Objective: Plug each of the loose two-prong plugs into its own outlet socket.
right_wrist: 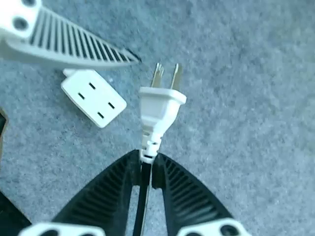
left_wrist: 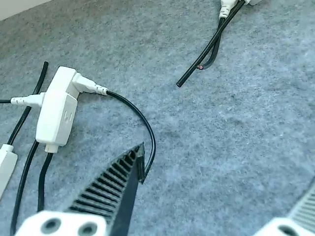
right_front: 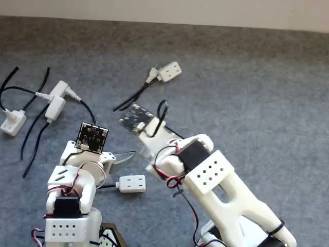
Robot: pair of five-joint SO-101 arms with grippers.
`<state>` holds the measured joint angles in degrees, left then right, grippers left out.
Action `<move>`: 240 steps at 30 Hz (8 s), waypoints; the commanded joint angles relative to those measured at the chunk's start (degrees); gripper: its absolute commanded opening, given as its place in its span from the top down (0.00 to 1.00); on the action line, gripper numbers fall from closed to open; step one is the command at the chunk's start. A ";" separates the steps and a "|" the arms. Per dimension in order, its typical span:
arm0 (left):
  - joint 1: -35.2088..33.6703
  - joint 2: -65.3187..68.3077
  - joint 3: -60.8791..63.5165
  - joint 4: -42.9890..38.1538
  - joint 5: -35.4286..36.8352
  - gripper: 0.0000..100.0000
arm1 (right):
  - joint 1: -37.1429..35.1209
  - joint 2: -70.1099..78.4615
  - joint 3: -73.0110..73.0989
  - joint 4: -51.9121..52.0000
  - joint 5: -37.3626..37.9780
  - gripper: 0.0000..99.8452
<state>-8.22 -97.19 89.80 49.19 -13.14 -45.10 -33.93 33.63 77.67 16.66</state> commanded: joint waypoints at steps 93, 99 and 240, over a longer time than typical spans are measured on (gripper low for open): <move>12.88 25.10 -11.38 0.97 2.99 0.61 | -0.57 6.73 -12.70 4.00 -5.71 0.99; 1.36 25.10 -13.67 -4.66 7.82 0.61 | -0.57 8.22 -12.35 4.26 -5.71 0.99; -28.62 132.18 -136.75 52.40 -24.26 0.57 | 5.93 30.46 -0.22 -21.93 25.85 0.99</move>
<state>-36.62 36.18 -44.26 100.97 -37.05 -40.35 -0.62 36.88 53.05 47.52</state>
